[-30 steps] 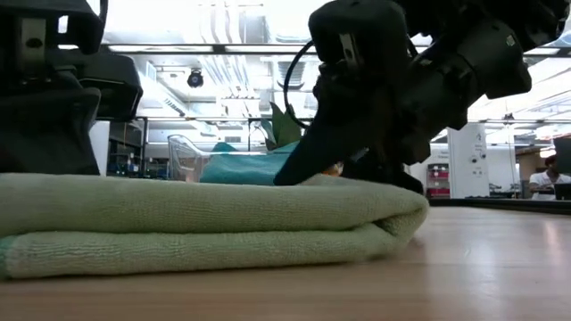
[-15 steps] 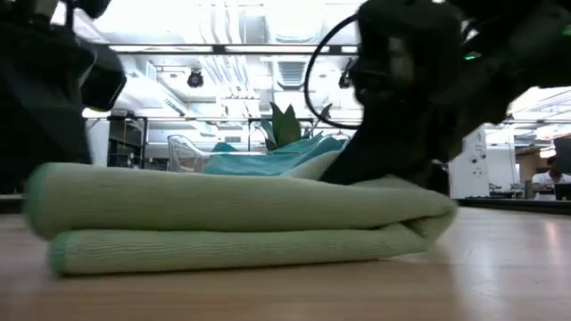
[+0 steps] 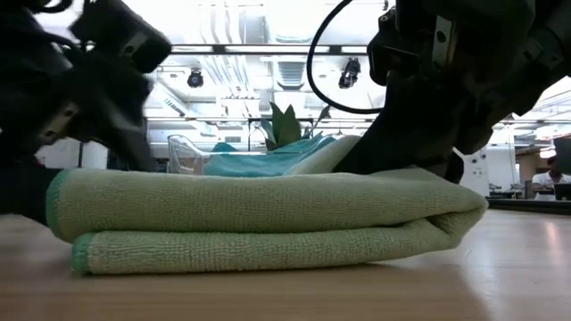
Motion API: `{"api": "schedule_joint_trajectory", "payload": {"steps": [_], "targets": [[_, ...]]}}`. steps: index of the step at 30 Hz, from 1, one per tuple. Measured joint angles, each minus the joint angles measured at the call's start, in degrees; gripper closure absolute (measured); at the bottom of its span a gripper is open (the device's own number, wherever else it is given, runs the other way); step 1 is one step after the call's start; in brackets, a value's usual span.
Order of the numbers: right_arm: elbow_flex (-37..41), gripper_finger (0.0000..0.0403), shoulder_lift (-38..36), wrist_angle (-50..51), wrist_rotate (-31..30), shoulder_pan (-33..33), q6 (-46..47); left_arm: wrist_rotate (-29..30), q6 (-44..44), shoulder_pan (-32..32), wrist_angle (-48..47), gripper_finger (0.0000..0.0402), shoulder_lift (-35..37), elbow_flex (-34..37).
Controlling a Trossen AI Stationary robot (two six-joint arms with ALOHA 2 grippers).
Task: Fold microfiber towels
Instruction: Put the folded green microfiber towel into the transparent bin
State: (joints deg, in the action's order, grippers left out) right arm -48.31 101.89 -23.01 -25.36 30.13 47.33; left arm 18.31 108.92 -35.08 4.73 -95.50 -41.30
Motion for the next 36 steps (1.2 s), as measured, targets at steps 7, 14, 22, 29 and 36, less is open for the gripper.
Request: {"api": "schedule_joint_trajectory", "payload": {"steps": [7, 14, 22, 29, 36], "targets": [[0.00, 0.0389, 0.02, -0.05, -0.36, 0.00, -0.44, 1.07, -1.42, 1.63, 9.21, 0.0122, -5.94, -0.62], [0.00, 0.0390, 0.02, -0.06, -0.79, -0.02, -0.55, 4.58, -6.07, 1.95, 14.89, 0.0149, -12.11, -2.23], [0.00, 0.0390, 0.07, -0.50, -0.93, -0.02, -0.90, 5.99, -14.00, 2.00, 15.58, 0.0285, -13.90, -3.91], [0.00, 0.0390, -0.20, -0.49, -1.80, 0.00, -2.27, 11.50, -23.73, 2.13, 16.25, 0.0389, -12.25, -4.94], [0.02, 0.0390, -4.87, -0.46, -1.90, 0.71, -6.28, 15.82, -33.24, 2.34, 14.74, 0.0397, -5.35, -5.41]]}}
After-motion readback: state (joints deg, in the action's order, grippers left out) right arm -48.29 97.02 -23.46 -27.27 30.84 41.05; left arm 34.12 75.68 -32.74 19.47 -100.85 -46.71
